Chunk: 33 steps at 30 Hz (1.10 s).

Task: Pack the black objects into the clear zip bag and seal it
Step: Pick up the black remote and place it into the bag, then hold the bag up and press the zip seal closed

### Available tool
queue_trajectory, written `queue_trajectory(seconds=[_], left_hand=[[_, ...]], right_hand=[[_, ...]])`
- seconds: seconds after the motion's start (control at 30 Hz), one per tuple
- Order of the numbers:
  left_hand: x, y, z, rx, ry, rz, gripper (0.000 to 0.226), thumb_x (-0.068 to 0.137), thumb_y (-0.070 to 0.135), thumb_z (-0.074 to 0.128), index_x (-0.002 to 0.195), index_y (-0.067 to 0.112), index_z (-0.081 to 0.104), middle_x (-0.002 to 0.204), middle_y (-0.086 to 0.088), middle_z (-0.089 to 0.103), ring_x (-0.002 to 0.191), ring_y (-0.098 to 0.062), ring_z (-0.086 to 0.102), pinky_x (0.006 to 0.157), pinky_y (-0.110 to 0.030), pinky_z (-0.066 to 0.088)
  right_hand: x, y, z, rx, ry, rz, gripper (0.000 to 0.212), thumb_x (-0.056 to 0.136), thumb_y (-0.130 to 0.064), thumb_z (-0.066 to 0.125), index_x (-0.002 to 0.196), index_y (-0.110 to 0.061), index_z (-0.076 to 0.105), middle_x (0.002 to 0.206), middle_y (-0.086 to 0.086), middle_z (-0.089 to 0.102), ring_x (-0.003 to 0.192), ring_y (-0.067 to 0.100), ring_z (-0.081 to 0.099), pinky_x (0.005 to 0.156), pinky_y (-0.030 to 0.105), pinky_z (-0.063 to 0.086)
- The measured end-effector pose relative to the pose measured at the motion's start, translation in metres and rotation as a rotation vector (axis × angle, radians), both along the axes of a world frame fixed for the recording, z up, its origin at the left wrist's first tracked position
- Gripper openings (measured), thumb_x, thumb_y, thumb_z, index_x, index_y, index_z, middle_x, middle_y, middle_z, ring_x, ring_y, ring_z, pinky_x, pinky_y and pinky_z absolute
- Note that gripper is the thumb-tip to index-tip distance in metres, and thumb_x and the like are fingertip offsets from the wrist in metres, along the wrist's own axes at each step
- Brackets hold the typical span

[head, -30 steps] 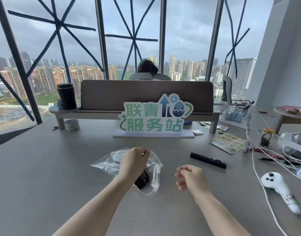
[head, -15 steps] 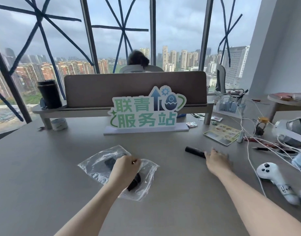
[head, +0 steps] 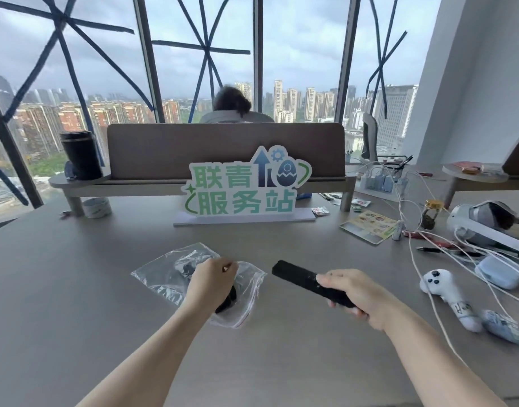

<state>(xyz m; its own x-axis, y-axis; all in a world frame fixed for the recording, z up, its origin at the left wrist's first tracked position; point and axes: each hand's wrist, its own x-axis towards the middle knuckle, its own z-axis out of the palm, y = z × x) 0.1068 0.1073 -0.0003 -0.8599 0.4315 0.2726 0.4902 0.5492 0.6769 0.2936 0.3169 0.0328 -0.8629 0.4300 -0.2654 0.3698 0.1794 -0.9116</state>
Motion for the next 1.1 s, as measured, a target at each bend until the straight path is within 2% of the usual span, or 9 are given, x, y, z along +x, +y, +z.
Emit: queue_trajectory(seconds=[0.17,0.33,0.47,0.63,0.73,0.83,0.9,1.0,1.1], left_hand=[[0.011,-0.004,0.004,0.022,0.037,-0.011,0.031,0.087,0.023,0.052,0.063,0.003,0.055,0.056,-0.014,0.056,0.053,-0.026,0.045,0.053,-0.034,0.038],[0.011,-0.018,0.005,-0.019,0.085,0.012,0.029,0.089,0.031,0.052,0.076,0.013,0.069,0.073,-0.006,0.072,0.071,-0.025,0.063,0.066,-0.037,0.05],[0.009,-0.035,0.006,0.02,0.046,-0.004,0.022,0.09,0.031,0.056,0.098,0.025,0.075,0.081,0.002,0.074,0.073,-0.015,0.063,0.068,-0.029,0.051],[0.014,-0.043,0.004,-0.068,-0.015,-0.051,0.021,0.088,0.034,0.058,0.096,0.023,0.074,0.076,-0.006,0.074,0.072,-0.025,0.065,0.069,-0.035,0.053],[0.016,-0.047,0.0,-0.291,-0.048,-0.164,0.033,0.079,0.027,0.061,0.111,0.029,0.064,0.088,-0.002,0.068,0.08,-0.026,0.062,0.07,-0.037,0.052],[0.022,-0.057,-0.006,-0.583,0.008,-0.155,0.066,0.074,0.027,0.056,0.135,0.043,0.037,0.116,0.0,0.059,0.102,-0.027,0.061,0.075,-0.033,0.048],[0.027,-0.066,-0.004,-0.631,0.027,-0.111,0.069,0.073,0.022,0.052,0.137,0.04,0.035,0.123,-0.003,0.058,0.109,-0.03,0.059,0.077,-0.033,0.046],[0.025,-0.079,0.018,-0.581,-0.006,0.011,0.054,0.072,0.017,0.05,0.123,0.033,0.052,0.115,0.0,0.065,0.1,-0.028,0.063,0.077,-0.032,0.051],[0.004,-0.086,0.061,-0.23,-0.173,0.096,0.04,0.071,0.006,0.048,0.103,0.024,0.064,0.081,-0.003,0.068,0.056,-0.024,0.069,0.056,-0.03,0.059]], right_hand=[[-0.021,-0.054,-0.005,-0.003,-0.121,0.179,0.024,0.09,-0.04,0.064,0.077,-0.019,0.066,0.063,0.0,0.061,0.036,0.01,0.032,0.033,0.017,0.018],[-0.071,-0.106,-0.026,-0.324,0.141,-0.004,0.02,0.097,-0.004,0.054,0.088,-0.012,0.07,0.079,0.012,0.069,0.055,0.021,0.064,0.056,0.031,0.057],[-0.076,-0.098,-0.046,0.007,0.217,-0.237,0.024,0.087,0.005,0.045,0.08,-0.008,0.064,0.074,0.013,0.066,0.049,0.021,0.06,0.053,0.035,0.054],[-0.088,-0.094,-0.045,0.309,0.057,-0.02,0.032,0.083,-0.034,0.065,0.111,-0.04,0.05,0.102,0.0,0.06,0.068,0.021,0.061,0.05,0.029,0.051],[-0.108,-0.096,-0.05,0.448,0.098,-0.04,0.015,0.089,-0.03,0.058,0.1,-0.025,0.067,0.086,-0.002,0.068,0.07,0.023,0.063,0.062,0.028,0.046],[-0.115,-0.092,-0.048,0.615,0.092,-0.132,0.021,0.089,-0.018,0.052,0.082,-0.018,0.071,0.068,-0.001,0.07,0.073,0.027,0.07,0.063,0.029,0.047],[-0.113,-0.089,-0.042,0.594,0.116,-0.169,0.021,0.087,-0.014,0.052,0.083,-0.021,0.071,0.068,-0.001,0.073,0.068,0.026,0.072,0.065,0.031,0.055],[-0.105,-0.09,-0.021,0.39,0.193,-0.232,0.026,0.083,-0.006,0.05,0.082,-0.02,0.071,0.067,-0.001,0.073,0.043,0.017,0.066,0.046,0.028,0.055],[-0.102,-0.09,0.018,0.113,0.332,-0.294,0.027,0.085,0.001,0.05,0.085,-0.009,0.075,0.056,0.008,0.068,0.035,0.014,0.059,0.041,0.027,0.053]])
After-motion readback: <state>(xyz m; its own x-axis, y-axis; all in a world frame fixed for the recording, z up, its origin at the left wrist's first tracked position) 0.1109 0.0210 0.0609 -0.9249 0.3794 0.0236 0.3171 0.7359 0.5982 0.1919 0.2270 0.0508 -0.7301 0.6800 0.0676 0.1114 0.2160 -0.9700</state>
